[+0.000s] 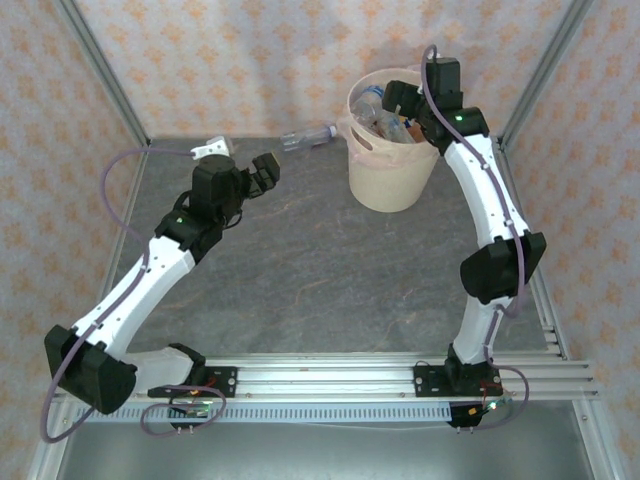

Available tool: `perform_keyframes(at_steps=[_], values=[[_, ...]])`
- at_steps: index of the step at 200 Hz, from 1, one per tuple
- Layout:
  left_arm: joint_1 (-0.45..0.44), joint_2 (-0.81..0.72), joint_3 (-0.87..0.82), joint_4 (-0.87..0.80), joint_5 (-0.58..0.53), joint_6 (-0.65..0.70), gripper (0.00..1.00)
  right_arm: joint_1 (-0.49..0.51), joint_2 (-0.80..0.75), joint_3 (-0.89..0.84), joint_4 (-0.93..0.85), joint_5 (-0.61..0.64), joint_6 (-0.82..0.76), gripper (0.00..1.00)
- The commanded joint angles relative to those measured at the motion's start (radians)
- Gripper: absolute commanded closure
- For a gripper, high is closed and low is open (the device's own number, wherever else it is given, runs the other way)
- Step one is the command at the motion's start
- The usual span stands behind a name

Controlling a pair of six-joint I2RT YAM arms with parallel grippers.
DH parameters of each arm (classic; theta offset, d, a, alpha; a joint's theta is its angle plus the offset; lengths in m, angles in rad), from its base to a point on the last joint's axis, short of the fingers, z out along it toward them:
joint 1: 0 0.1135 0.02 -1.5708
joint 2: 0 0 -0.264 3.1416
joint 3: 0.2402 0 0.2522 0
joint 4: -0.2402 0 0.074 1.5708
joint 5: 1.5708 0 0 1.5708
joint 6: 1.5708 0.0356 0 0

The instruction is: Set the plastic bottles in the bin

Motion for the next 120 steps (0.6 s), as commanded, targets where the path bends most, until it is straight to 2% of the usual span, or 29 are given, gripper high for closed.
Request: perform_keyframes(at_steps=[1,30,64,96,120], values=[[0.021,0.031,0.036,-0.026,0.009,0.005,0.0,0.002,-0.102,-0.066,0.074,-0.044,0.012,0.03],[0.04,0.064,0.041,-0.016,0.007,-0.008,0.0,0.037,-0.195,-0.168,0.155,-0.126,0.033,0.0],[0.088,0.096,0.043,-0.024,-0.026,-0.054,0.0,0.179,-0.245,-0.256,0.266,-0.196,-0.01,0.01],[0.134,0.16,0.064,-0.014,-0.017,-0.07,0.0,0.282,-0.174,-0.286,0.389,-0.22,0.006,0.01],[0.157,0.245,0.101,0.008,-0.015,-0.08,0.0,0.32,-0.049,-0.251,0.471,-0.207,0.073,0.01]])
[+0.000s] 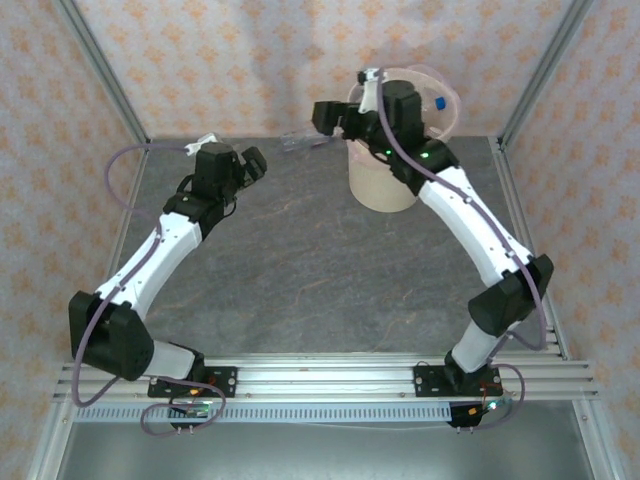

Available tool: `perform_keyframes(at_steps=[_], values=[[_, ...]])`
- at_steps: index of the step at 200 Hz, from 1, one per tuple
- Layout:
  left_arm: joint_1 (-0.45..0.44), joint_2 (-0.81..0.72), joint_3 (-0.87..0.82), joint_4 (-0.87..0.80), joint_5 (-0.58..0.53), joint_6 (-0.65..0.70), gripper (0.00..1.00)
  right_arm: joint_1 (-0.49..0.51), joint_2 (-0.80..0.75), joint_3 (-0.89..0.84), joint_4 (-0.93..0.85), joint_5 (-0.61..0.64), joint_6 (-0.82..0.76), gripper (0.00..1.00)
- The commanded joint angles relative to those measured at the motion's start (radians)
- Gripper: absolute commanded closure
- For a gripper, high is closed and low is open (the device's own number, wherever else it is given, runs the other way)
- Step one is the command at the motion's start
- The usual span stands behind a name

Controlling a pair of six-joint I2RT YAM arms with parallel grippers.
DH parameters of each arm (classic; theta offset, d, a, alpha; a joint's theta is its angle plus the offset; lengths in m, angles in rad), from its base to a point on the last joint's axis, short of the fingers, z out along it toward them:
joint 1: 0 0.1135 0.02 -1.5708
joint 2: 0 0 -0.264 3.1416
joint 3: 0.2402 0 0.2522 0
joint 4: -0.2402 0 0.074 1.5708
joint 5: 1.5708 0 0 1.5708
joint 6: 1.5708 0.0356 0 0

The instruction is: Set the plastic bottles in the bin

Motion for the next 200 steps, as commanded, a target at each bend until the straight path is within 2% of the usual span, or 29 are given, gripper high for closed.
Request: perform_keyframes(at_steps=[1,31,56,67,83,104,127,155,177,200], values=[[0.021,0.069,0.05,0.015,-0.016,-0.023,0.0,0.018,0.133,0.018,0.122,-0.003,0.061,0.01],[0.045,0.19,0.11,0.063,-0.035,-0.05,0.0,0.054,0.363,0.218,0.075,0.066,0.124,0.01],[0.067,0.303,0.178,0.106,0.014,-0.056,0.0,0.076,0.536,0.379,0.034,0.179,0.165,0.01],[0.074,0.368,0.23,0.12,0.045,-0.018,0.0,0.079,0.59,0.436,0.012,0.236,0.18,0.01],[0.077,0.475,0.336,0.105,0.079,0.084,0.0,0.079,0.628,0.471,-0.001,0.25,0.196,0.01],[0.091,0.635,0.48,0.067,0.103,0.213,0.0,0.079,0.612,0.449,0.02,0.209,0.178,0.01],[0.13,0.793,0.636,0.047,0.252,0.216,0.02,0.079,0.562,0.381,0.044,0.175,0.126,0.01],[0.147,0.931,0.78,0.066,0.346,0.243,0.04,0.079,0.456,0.197,0.142,0.138,0.059,0.01],[0.147,1.039,0.904,0.041,0.408,0.346,0.05,0.079,0.35,0.033,0.263,0.096,0.025,0.01],[0.147,1.16,1.078,-0.031,0.476,0.448,0.06,0.079,0.268,-0.037,0.274,0.078,-0.005,0.01]])
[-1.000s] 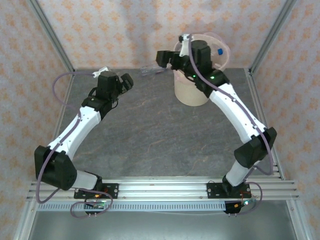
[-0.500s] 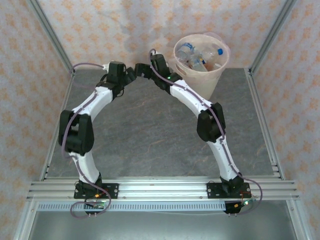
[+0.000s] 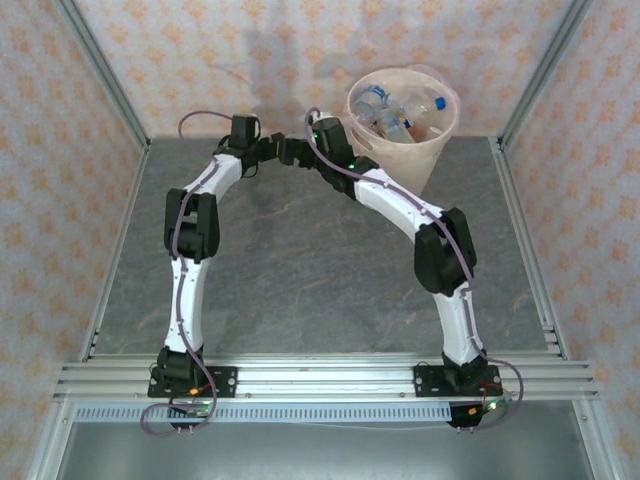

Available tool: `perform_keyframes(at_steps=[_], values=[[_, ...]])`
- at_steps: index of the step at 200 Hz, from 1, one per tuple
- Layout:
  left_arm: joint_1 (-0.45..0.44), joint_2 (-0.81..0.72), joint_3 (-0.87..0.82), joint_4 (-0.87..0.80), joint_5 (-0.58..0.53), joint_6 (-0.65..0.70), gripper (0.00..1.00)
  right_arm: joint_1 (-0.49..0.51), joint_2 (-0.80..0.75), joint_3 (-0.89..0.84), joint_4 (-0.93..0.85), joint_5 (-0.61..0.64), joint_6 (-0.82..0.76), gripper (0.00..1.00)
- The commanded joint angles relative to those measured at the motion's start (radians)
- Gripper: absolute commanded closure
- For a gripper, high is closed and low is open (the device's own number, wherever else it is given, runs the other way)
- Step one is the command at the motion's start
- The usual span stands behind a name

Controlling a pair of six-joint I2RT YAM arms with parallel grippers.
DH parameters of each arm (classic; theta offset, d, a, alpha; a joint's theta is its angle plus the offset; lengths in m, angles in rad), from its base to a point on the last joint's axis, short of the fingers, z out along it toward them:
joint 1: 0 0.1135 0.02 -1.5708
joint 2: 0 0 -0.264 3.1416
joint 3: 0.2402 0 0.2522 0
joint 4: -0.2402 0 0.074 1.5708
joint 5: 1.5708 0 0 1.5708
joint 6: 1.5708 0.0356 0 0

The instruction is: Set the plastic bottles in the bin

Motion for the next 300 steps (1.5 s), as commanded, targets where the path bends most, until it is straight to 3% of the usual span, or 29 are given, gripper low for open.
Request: perform_keyframes(at_steps=[1,61,80,113,180,236,300], values=[[-0.002,0.079,0.167,-0.078,0.113,0.153,0.06,0.007,-0.125,-0.05,0.106,-0.036,-0.063,0.01],[-0.001,0.344,0.566,-0.138,0.186,0.165,0.03,0.007,-0.266,-0.16,0.09,-0.016,-0.121,0.01],[-0.002,0.366,0.583,-0.077,0.182,0.135,0.01,0.006,-0.297,-0.18,0.083,-0.001,-0.14,0.01],[-0.001,0.399,0.627,-0.06,0.267,0.098,0.03,0.006,-0.332,-0.201,0.081,0.024,-0.167,0.01],[-0.003,0.405,0.64,-0.079,0.294,0.094,0.29,0.006,-0.345,-0.206,0.075,0.051,-0.199,0.01],[-0.013,0.363,0.603,-0.19,0.291,0.141,0.49,0.006,-0.351,-0.218,0.075,0.063,-0.21,0.01],[-0.023,0.314,0.514,-0.192,0.208,0.128,0.66,0.006,-0.362,-0.241,0.083,0.079,-0.218,0.01]])
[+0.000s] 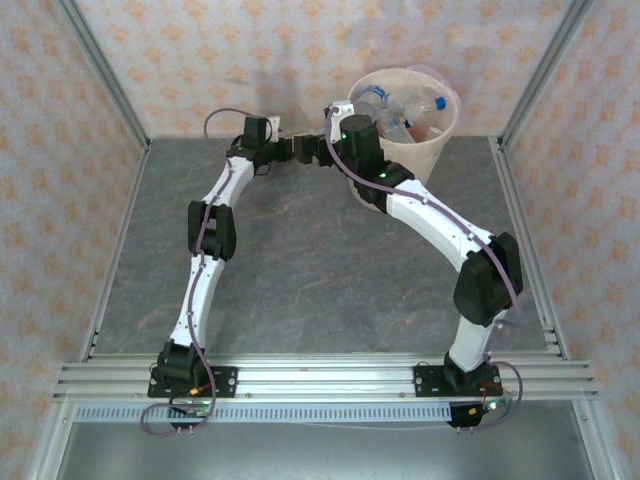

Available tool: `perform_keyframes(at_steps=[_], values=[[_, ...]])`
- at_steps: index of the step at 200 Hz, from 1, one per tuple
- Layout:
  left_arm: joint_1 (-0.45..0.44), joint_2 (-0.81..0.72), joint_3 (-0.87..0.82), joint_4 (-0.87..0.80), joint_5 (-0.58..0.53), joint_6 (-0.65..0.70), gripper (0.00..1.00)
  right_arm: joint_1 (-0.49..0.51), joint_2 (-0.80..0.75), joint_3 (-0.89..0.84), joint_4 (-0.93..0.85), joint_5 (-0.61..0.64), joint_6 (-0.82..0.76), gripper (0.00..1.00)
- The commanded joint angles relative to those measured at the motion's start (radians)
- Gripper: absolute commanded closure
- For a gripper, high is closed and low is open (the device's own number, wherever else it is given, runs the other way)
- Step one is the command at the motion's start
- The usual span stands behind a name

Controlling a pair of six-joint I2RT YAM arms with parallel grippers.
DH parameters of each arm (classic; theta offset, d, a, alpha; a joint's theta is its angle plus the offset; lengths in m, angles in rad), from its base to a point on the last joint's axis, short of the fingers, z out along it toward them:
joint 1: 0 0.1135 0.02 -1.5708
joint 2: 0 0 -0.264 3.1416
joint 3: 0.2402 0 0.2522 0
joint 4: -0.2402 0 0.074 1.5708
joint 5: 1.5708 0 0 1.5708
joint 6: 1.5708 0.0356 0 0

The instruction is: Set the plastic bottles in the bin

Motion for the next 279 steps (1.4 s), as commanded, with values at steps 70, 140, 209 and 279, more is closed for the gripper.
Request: perform_keyframes(at_steps=[70,140,209,279], values=[[-0.01,-0.217,-0.239,-0.029,-0.055,-0.057,0.81,0.005,-0.058,-0.036,0.022,0.035,-0.018,0.01],[-0.095,-0.698,-0.977,0.194,-0.159,-0.103,0.83,0.005,-0.109,-0.099,0.039,0.058,-0.019,0.01],[-0.186,-1.092,-1.448,0.265,-0.287,-0.173,0.84,0.003,-0.196,-0.228,0.034,0.041,0.093,0.01],[-0.191,-1.498,-1.79,0.288,-0.172,-0.332,0.85,0.008,-0.287,-0.608,0.338,-0.12,0.655,0.01]])
